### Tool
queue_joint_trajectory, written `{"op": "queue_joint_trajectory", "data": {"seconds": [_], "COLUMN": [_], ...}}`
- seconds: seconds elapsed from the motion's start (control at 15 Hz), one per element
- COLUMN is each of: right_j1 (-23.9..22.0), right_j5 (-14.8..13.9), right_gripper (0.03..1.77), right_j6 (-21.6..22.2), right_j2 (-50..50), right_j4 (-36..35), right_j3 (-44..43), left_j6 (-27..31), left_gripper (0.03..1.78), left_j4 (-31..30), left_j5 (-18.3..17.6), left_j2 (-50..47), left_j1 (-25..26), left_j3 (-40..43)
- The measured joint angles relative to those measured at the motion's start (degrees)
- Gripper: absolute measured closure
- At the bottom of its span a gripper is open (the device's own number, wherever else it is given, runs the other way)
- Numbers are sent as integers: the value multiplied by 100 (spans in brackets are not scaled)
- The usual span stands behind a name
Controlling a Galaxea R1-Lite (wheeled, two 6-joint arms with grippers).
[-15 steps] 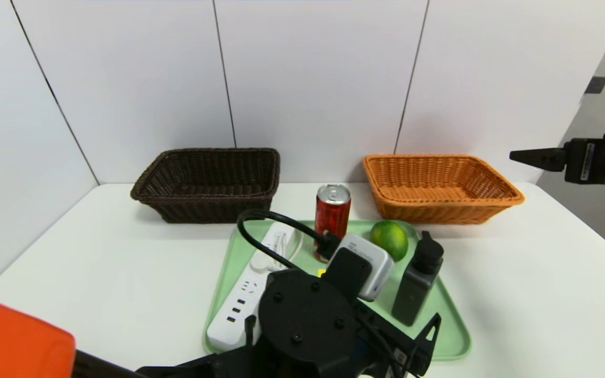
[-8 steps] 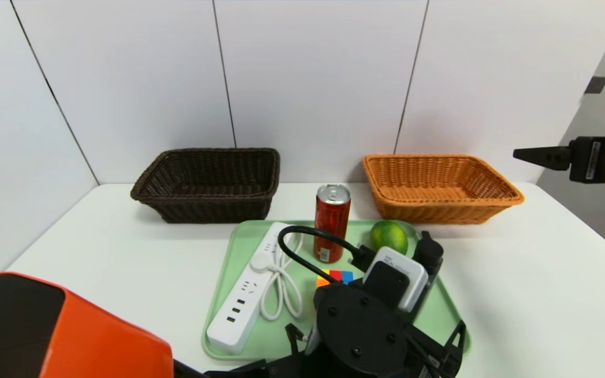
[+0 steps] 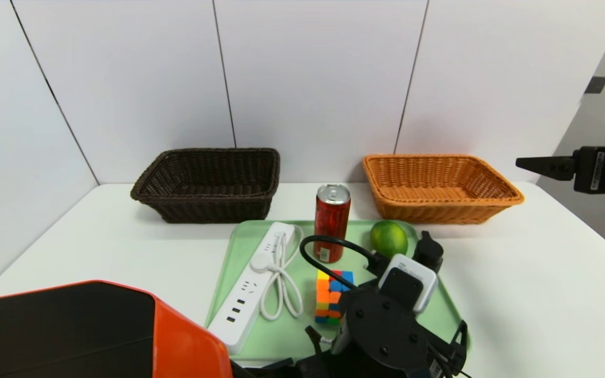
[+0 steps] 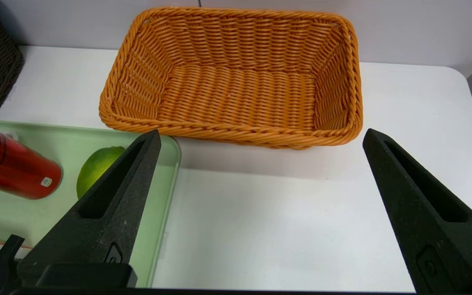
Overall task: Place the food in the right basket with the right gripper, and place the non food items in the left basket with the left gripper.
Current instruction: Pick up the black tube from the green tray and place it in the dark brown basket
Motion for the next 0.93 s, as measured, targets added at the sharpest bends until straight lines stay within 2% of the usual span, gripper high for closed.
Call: {"op": "queue_joint_trajectory", "data": {"seconds": [0.93], "right_j1": [0], "right_j5": [7], "right_gripper": [9], "right_j6": [-67], "right_j2": [-127], "right_j4": [2], "right_j3": [173], "left_j6": [35], "left_gripper": [12], "left_j4": [50], "left_j5": [-2], "left_j2": [883], "left_j1": [391], "left_j3": [-1203]}}
